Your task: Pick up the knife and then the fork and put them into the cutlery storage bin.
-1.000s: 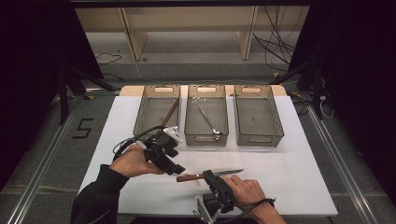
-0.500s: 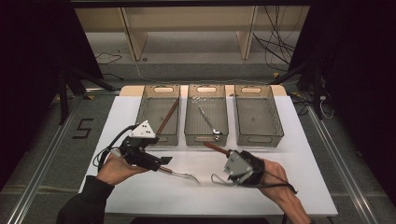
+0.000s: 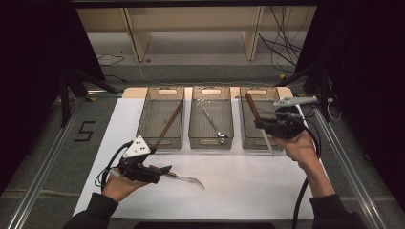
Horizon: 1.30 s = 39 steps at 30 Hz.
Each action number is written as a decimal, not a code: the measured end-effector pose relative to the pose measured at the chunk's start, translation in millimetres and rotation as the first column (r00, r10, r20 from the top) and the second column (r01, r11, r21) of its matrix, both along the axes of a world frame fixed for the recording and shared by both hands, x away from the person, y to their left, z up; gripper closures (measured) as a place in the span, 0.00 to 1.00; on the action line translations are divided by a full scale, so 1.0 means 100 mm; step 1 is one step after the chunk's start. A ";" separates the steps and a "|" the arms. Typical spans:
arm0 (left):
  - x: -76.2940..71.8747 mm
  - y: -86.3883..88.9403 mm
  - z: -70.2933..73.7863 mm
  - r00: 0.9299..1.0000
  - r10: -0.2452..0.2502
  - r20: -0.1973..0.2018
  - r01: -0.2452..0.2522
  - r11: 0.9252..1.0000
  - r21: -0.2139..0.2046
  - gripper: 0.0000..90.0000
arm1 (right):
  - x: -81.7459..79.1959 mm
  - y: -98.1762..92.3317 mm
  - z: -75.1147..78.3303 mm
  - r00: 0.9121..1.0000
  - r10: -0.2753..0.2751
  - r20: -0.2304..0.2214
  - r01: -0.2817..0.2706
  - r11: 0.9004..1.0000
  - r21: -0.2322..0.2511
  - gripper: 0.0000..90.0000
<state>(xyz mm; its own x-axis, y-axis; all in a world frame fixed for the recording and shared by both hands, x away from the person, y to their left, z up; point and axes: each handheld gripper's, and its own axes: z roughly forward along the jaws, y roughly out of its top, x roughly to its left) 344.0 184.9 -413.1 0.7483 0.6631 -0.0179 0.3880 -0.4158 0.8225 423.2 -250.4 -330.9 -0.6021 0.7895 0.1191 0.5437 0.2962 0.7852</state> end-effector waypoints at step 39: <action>-0.11 0.04 -0.16 0.999 0.021 0.034 -0.020 1.000 -0.018 0.14 | 1.27 -0.24 -0.49 0.898 -0.345 -0.273 0.373 0.926 0.058 0.89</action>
<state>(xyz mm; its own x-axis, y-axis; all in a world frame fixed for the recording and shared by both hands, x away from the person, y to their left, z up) 332.6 188.9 -429.0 0.7351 0.6780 -0.0040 0.3676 -0.3936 0.8426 550.6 -274.3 -379.6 -0.2183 0.9202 0.3250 0.7819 -0.0343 0.6225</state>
